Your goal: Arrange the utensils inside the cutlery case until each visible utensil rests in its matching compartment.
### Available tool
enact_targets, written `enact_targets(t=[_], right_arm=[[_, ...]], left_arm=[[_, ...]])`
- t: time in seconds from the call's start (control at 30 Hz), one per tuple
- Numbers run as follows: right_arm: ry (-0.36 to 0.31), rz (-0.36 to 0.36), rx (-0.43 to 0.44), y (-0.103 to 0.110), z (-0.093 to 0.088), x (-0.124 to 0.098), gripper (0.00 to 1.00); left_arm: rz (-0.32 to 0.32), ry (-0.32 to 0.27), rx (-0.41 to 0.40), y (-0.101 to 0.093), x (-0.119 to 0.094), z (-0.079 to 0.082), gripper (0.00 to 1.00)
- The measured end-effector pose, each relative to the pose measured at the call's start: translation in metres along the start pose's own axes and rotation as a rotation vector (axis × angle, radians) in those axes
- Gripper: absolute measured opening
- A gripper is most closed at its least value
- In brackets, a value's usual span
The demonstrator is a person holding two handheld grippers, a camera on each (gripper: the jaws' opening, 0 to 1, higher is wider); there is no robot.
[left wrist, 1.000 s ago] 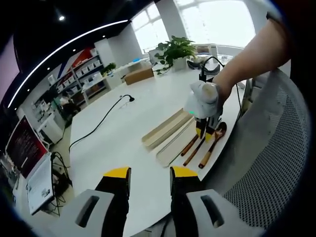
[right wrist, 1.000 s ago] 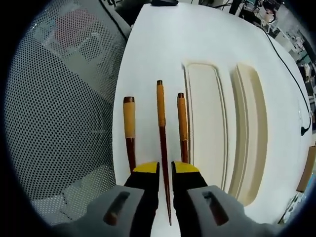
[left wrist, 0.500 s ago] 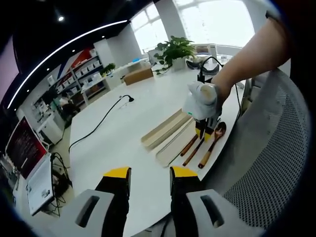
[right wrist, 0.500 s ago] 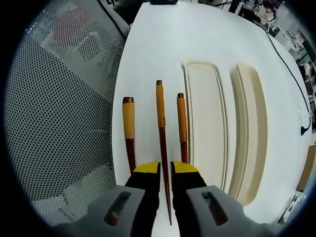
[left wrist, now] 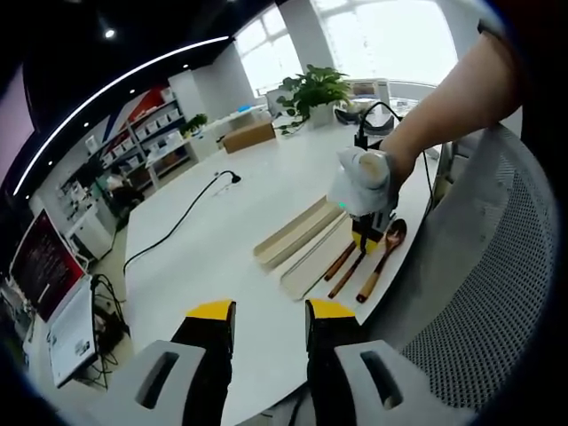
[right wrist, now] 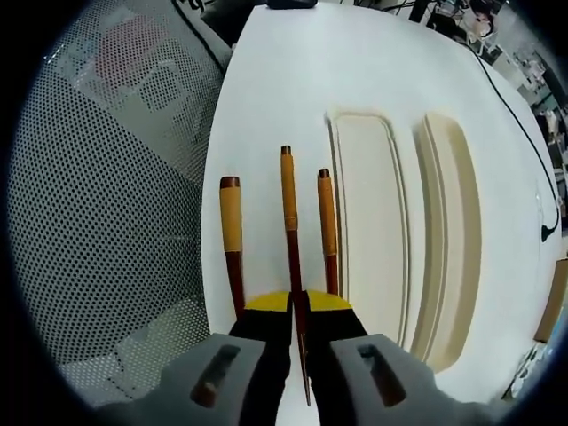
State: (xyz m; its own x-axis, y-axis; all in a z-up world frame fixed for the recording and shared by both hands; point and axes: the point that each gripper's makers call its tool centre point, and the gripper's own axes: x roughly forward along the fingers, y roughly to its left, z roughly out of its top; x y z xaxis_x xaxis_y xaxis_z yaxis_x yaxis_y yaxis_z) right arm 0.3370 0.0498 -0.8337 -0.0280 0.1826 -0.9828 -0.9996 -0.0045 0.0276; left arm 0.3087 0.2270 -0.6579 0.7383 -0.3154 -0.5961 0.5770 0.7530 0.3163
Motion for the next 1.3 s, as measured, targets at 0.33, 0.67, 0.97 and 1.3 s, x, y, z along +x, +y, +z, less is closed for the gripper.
enact_targets(t=[0.33, 0.67, 0.97, 1.3], right_arm=[[-0.002, 0.001, -0.004, 0.0, 0.0003, 0.0, 0.01], [0.015, 0.005, -0.025, 0.0, 0.0005, 0.0004, 0.01], [0.021, 0.012, -0.012, -0.0002, 0.0005, 0.0006, 0.01], [-0.016, 0.033, 0.029, -0.0009, 0.0003, -0.0006, 0.0]], left_arm=[[0.001, 0.003, 0.0, 0.0002, 0.0002, -0.0006, 0.31], [0.001, 0.004, 0.003, 0.0002, 0.0001, -0.0008, 0.31], [0.005, 0.003, 0.004, 0.0008, -0.0002, -0.001, 0.31], [0.005, 0.003, 0.005, 0.001, -0.0002, -0.0012, 0.31]])
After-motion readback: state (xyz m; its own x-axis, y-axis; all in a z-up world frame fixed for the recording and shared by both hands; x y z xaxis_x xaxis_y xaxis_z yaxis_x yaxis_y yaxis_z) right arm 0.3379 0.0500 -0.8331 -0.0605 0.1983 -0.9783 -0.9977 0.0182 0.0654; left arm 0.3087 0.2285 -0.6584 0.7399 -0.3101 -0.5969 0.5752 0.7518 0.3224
